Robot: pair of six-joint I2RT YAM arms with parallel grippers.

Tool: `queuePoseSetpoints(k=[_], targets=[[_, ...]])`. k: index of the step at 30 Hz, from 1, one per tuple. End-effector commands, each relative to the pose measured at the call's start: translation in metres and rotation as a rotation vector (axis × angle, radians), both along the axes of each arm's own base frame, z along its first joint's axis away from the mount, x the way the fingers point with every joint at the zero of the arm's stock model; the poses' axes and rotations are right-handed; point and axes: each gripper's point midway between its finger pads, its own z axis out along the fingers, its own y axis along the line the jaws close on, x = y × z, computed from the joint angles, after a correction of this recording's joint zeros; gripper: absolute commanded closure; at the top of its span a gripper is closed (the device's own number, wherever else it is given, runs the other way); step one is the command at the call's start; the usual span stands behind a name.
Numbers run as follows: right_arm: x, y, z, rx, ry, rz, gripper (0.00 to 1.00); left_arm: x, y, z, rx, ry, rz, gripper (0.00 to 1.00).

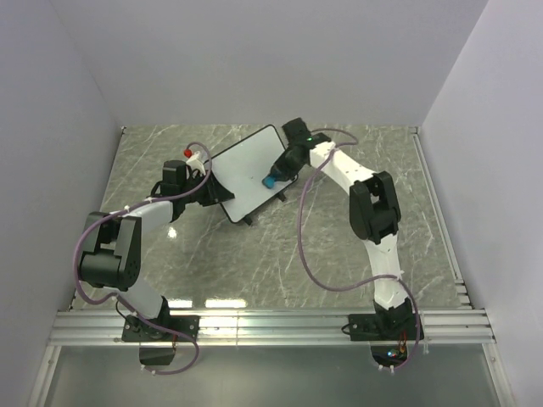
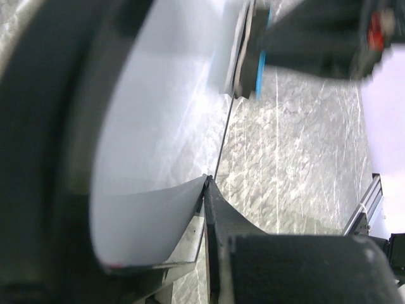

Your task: Erase the whiteboard

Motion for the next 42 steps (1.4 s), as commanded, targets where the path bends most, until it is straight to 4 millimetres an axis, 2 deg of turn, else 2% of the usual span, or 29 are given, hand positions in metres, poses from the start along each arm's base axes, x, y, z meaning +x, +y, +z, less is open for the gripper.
queuePoseSetpoints(k=[1, 3, 4, 5, 6, 7, 10, 14, 15, 22, 26, 29, 31, 32, 33, 34, 36, 38, 39, 41, 42], targets=[[0.065, -0.069, -0.037, -0.101, -0.051, -0.222, 1.00, -0.057, 0.005, -0.067, 0.138, 0.255, -0.063, 1.00], [0.077, -0.077, -0.030, -0.087, -0.068, -0.246, 1.00, -0.057, 0.004, -0.068, 0.134, 0.258, -0.067, 1.00], [0.079, -0.079, -0.034, -0.089, -0.058, -0.250, 1.00, -0.058, 0.004, -0.069, 0.132, 0.261, -0.068, 1.00], [0.090, -0.080, -0.023, -0.075, -0.085, -0.256, 1.00, -0.058, 0.003, -0.069, 0.129, 0.264, -0.069, 1.00], [0.094, -0.080, -0.020, -0.072, -0.091, -0.257, 1.00, -0.058, 0.003, -0.070, 0.130, 0.267, -0.069, 1.00], [0.094, -0.079, -0.024, -0.076, -0.078, -0.255, 1.00, -0.058, 0.003, -0.070, 0.127, 0.265, -0.071, 1.00], [0.097, -0.057, -0.013, -0.024, -0.097, -0.243, 1.00, -0.058, 0.001, -0.071, 0.125, 0.269, -0.077, 1.00], [0.079, -0.016, -0.006, 0.049, -0.087, -0.211, 1.00, -0.057, 0.001, -0.073, 0.123, 0.271, -0.076, 1.00], [0.069, 0.001, -0.003, 0.064, -0.083, -0.187, 1.00, -0.057, 0.000, -0.074, 0.124, 0.272, -0.077, 1.00], [0.029, 0.084, 0.028, 0.214, -0.083, -0.091, 1.00, -0.060, -0.006, -0.077, 0.142, 0.278, -0.095, 1.00], [0.013, 0.119, 0.050, 0.297, -0.077, -0.060, 1.00, -0.060, -0.007, -0.079, 0.149, 0.276, -0.094, 1.00], [-0.005, 0.137, 0.052, 0.321, -0.046, -0.025, 1.00, -0.060, -0.007, -0.080, 0.150, 0.279, -0.096, 1.00], [-0.015, 0.142, 0.050, 0.324, -0.027, -0.011, 1.00, -0.059, -0.008, -0.080, 0.150, 0.279, -0.096, 1.00], [-0.021, 0.141, 0.040, 0.307, -0.011, -0.011, 1.00, -0.059, -0.007, -0.080, 0.150, 0.281, -0.096, 1.00], [-0.025, 0.139, 0.044, 0.310, -0.014, -0.012, 1.00, -0.060, -0.007, -0.081, 0.151, 0.282, -0.096, 1.00], [-0.029, 0.134, 0.032, 0.295, 0.004, -0.023, 1.00, -0.060, -0.008, -0.081, 0.149, 0.282, -0.097, 1.00], [-0.029, 0.125, 0.031, 0.294, 0.004, -0.036, 1.00, -0.060, -0.008, -0.080, 0.149, 0.282, -0.097, 1.00], [-0.028, 0.110, 0.019, 0.252, 0.007, -0.054, 1.00, -0.060, -0.008, -0.080, 0.149, 0.282, -0.097, 1.00], [-0.024, 0.101, 0.021, 0.240, -0.005, -0.064, 1.00, -0.060, -0.008, -0.080, 0.148, 0.283, -0.098, 1.00], [-0.025, 0.081, 0.005, 0.187, 0.014, -0.082, 1.00, -0.060, -0.007, -0.080, 0.151, 0.282, -0.096, 1.00], [-0.016, 0.067, 0.009, 0.187, -0.005, -0.109, 1.00, -0.060, -0.007, -0.080, 0.150, 0.284, -0.097, 1.00]])
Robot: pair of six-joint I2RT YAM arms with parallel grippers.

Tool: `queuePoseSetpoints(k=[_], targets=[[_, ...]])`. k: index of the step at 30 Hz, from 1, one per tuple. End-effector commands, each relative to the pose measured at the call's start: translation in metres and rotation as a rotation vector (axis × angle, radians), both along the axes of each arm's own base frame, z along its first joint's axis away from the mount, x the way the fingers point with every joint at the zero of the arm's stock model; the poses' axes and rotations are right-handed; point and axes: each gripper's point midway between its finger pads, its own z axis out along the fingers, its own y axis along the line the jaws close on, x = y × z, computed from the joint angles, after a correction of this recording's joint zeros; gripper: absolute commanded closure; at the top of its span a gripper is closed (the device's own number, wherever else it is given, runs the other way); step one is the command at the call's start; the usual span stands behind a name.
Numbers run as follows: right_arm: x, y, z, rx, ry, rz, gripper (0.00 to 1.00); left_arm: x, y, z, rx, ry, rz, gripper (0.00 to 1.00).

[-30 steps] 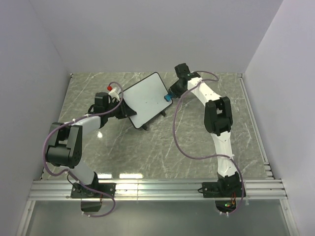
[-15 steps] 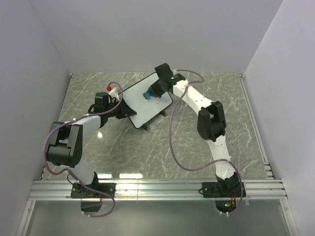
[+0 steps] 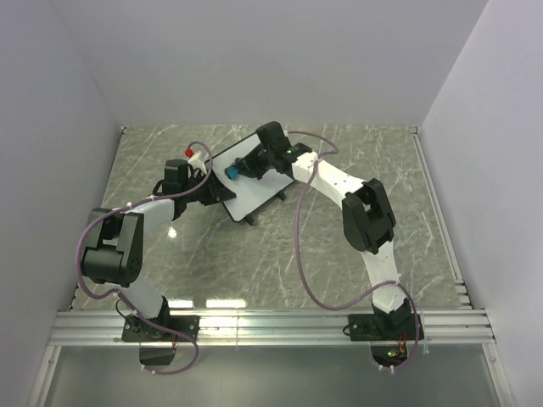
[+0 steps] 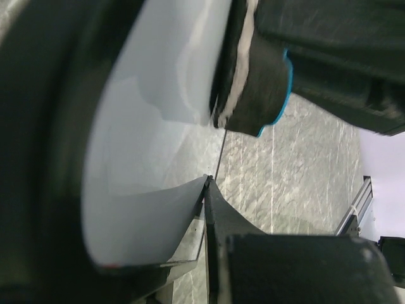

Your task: Erase the whiteboard

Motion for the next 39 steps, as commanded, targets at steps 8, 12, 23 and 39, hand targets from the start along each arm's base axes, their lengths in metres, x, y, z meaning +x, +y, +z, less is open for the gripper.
queuePoseSetpoints(k=[8, 12, 23, 39], targets=[[0.008, -0.135, -0.094, -0.212, 0.164, -0.173, 1.00, -0.065, -0.001, -0.075, 0.170, 0.249, -0.109, 1.00], [0.026, -0.159, -0.096, -0.253, 0.157, -0.191, 1.00, -0.066, -0.002, -0.074, 0.170, 0.248, -0.113, 1.00], [0.038, -0.145, -0.085, -0.205, 0.143, -0.187, 1.00, -0.065, -0.002, -0.074, 0.171, 0.246, -0.112, 1.00], [0.048, -0.056, -0.022, -0.049, 0.074, -0.108, 1.00, -0.062, -0.002, -0.073, 0.179, 0.233, -0.108, 1.00]])
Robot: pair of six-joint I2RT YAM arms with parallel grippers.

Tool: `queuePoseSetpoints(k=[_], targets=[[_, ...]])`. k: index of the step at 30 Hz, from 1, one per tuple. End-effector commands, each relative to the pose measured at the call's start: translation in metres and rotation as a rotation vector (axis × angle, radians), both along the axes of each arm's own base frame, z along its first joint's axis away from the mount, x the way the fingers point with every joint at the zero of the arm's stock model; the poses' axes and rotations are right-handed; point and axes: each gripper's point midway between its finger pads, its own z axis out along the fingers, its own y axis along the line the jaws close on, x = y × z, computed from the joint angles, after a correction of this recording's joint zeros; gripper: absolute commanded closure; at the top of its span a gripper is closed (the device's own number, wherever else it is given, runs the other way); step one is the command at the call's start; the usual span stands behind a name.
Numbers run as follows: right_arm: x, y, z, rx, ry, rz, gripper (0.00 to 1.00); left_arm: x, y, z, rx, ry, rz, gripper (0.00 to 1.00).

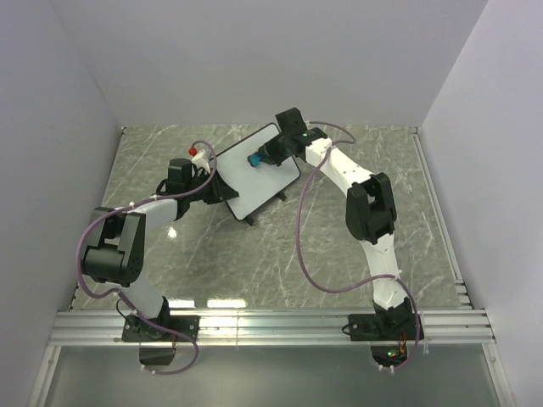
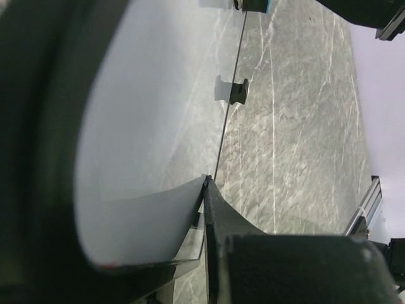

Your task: Erase the whiteboard

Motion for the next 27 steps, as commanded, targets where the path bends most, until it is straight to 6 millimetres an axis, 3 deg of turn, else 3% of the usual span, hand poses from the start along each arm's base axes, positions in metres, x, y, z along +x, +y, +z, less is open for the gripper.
queuePoseSetpoints(k=[1, 5, 7, 8, 9, 11, 12, 16, 20, 27], targets=[[-0.007, 0.009, -0.012, 0.025, 0.027, 0.010, 1.00, -0.065, 0.007, -0.075, 0.165, 0.271, -0.080, 1.00], [-0.015, -0.009, -0.019, -0.041, 0.038, 0.010, 1.00, -0.063, 0.007, -0.072, 0.167, 0.262, -0.077, 1.00], [-0.022, -0.022, -0.034, -0.068, 0.066, -0.002, 1.00, -0.062, 0.007, -0.070, 0.168, 0.257, -0.077, 1.00], [-0.024, -0.026, -0.030, -0.068, 0.058, -0.008, 1.00, -0.062, 0.007, -0.069, 0.167, 0.251, -0.077, 1.00], [-0.029, -0.035, -0.045, -0.083, 0.081, -0.019, 1.00, -0.063, 0.007, -0.070, 0.169, 0.253, -0.077, 1.00], [-0.035, -0.043, -0.045, -0.085, 0.084, -0.029, 1.00, -0.063, 0.008, -0.070, 0.168, 0.254, -0.077, 1.00], [-0.041, -0.048, -0.056, -0.095, 0.104, -0.031, 1.00, -0.064, 0.007, -0.071, 0.165, 0.259, -0.080, 1.00], [-0.047, -0.071, -0.062, -0.125, 0.105, -0.048, 1.00, -0.064, 0.008, -0.071, 0.169, 0.260, -0.073, 1.00], [-0.041, -0.079, -0.048, -0.150, 0.050, -0.024, 1.00, -0.064, 0.010, -0.071, 0.177, 0.262, -0.063, 1.00], [-0.024, -0.076, 0.010, -0.204, -0.119, 0.079, 1.00, -0.063, 0.014, -0.070, 0.196, 0.259, -0.036, 1.00]])
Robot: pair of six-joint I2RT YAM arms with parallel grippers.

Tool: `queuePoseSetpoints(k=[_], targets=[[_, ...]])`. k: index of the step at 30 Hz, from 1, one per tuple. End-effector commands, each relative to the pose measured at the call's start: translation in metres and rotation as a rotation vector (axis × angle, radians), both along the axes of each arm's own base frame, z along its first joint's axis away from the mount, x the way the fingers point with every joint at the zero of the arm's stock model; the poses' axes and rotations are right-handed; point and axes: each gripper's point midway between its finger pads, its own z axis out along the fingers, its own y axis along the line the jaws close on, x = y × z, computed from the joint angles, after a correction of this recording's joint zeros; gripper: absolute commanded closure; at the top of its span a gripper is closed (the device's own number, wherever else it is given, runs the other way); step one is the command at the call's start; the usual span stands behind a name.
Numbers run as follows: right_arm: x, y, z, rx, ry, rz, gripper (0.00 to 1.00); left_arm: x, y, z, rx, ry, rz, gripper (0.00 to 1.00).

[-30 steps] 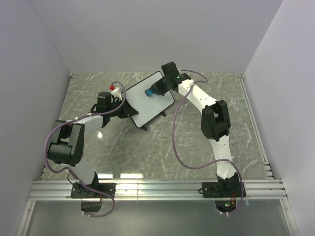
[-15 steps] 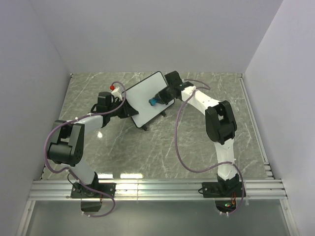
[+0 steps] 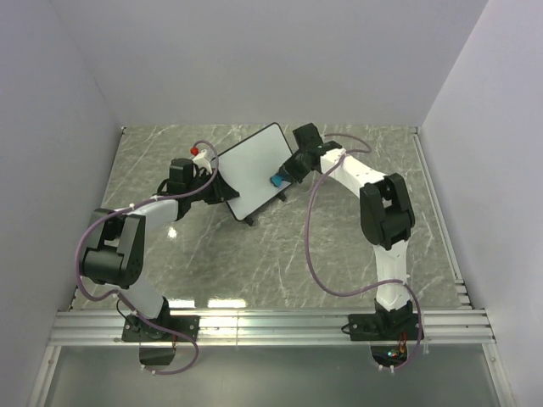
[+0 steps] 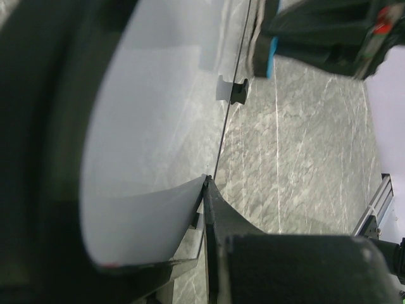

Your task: Erase the whiteboard

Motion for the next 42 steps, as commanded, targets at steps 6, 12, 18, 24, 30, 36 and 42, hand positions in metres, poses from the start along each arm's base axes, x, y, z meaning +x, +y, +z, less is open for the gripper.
queuePoseSetpoints(k=[6, 12, 18, 24, 30, 36, 42], targets=[[0.006, -0.046, 0.085, -0.135, -0.200, 0.029, 0.69, -0.061, 0.018, -0.073, 0.182, 0.282, -0.013, 1.00], [-0.022, -0.098, 0.082, -0.278, -0.197, -0.003, 0.00, -0.061, 0.020, -0.076, 0.190, 0.288, 0.002, 0.93], [-0.048, -0.131, 0.076, -0.352, -0.194, -0.019, 0.00, -0.062, 0.020, -0.078, 0.191, 0.297, 0.009, 0.82], [-0.063, -0.147, 0.066, -0.367, -0.165, -0.036, 0.00, -0.061, 0.023, -0.082, 0.209, 0.316, 0.030, 0.65], [-0.067, -0.151, 0.069, -0.373, -0.174, -0.036, 0.00, -0.060, 0.027, -0.079, 0.221, 0.303, 0.053, 0.36], [-0.068, -0.151, 0.073, -0.365, -0.182, -0.035, 0.00, -0.061, 0.030, -0.074, 0.236, 0.287, 0.065, 0.31], [-0.074, -0.151, 0.080, -0.355, -0.206, -0.029, 0.00, -0.056, 0.036, -0.048, 0.248, 0.205, 0.098, 0.30]])
